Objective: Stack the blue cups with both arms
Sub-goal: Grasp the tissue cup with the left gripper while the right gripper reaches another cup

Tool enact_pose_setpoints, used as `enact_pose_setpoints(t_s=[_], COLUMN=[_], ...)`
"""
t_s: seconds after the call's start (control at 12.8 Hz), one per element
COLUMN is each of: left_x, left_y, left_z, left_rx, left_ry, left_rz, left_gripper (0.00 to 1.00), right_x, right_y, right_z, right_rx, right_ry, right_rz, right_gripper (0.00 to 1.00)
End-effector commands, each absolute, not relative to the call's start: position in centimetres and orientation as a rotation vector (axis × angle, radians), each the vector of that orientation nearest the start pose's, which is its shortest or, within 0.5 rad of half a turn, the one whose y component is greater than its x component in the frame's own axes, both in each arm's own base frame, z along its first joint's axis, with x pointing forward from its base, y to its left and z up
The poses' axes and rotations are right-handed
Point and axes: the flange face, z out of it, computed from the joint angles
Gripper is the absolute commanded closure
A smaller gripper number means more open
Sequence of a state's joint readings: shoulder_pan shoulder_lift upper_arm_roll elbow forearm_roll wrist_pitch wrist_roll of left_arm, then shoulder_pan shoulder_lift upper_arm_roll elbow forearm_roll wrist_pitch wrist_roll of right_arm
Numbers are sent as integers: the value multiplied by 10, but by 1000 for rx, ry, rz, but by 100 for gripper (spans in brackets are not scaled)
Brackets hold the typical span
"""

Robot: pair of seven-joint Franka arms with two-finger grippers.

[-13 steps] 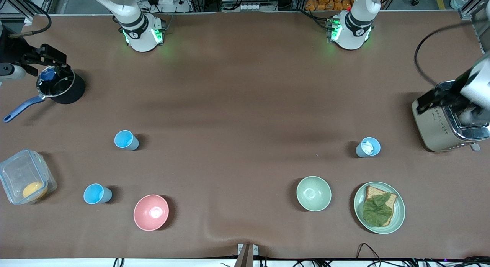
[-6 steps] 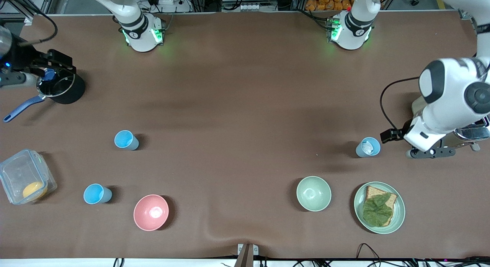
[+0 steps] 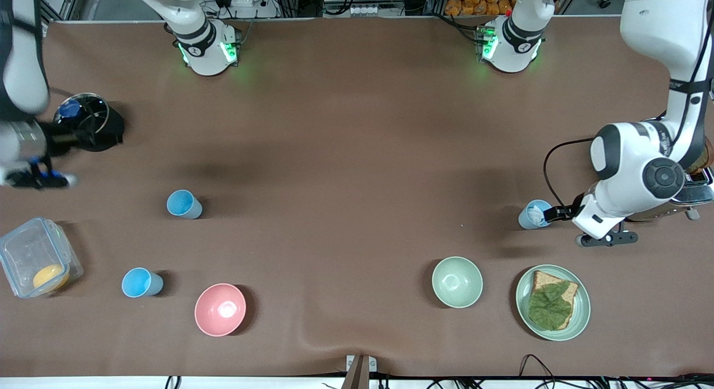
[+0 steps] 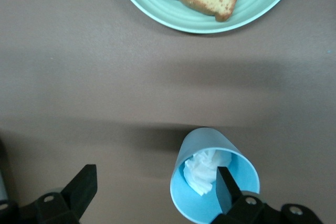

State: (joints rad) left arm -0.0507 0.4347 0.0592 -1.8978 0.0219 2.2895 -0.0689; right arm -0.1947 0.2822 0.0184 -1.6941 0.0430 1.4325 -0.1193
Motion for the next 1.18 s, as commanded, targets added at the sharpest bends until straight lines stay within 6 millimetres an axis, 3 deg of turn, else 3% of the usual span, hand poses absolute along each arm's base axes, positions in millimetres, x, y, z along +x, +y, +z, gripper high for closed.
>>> enact_pose_setpoints(t_s=[0.0, 0.16, 0.24, 0.31, 0.47, 0.63, 0.71, 0.94, 1.1], left_x=[615, 613, 613, 612, 612, 612, 612, 614, 614], left_y=[5, 5, 5, -1, -3, -13, -15, -27, -48], left_z=[260, 245, 242, 238, 234, 235, 236, 241, 251], left_rx=[-3105, -3105, -3104, -3105, -3105, -3114, -3116, -3126, -3142], left_ry=[-75, -76, -76, -63, -59, -39, -35, -9, 17], left_rz=[43, 57, 67, 74, 83, 82, 80, 64, 41], left_gripper=[0, 0, 8, 22, 60, 100, 100, 100, 100], right_x=[586, 596, 600, 604, 609, 614, 613, 596, 593], right_y=[-102, -86, -84, -80, -53, -55, -61, -55, -49], right_z=[352, 336, 325, 315, 301, 285, 267, 229, 220], right_rx=[-2838, -2879, -2885, -2898, -2939, -2971, -2990, -3002, -3005], right_ry=[115, 77, 73, 69, 29, 35, 45, 40, 33], right_rz=[807, 759, 745, 716, 641, 548, 509, 479, 481], right_gripper=[0, 0, 0, 0, 0, 0, 0, 0, 0])
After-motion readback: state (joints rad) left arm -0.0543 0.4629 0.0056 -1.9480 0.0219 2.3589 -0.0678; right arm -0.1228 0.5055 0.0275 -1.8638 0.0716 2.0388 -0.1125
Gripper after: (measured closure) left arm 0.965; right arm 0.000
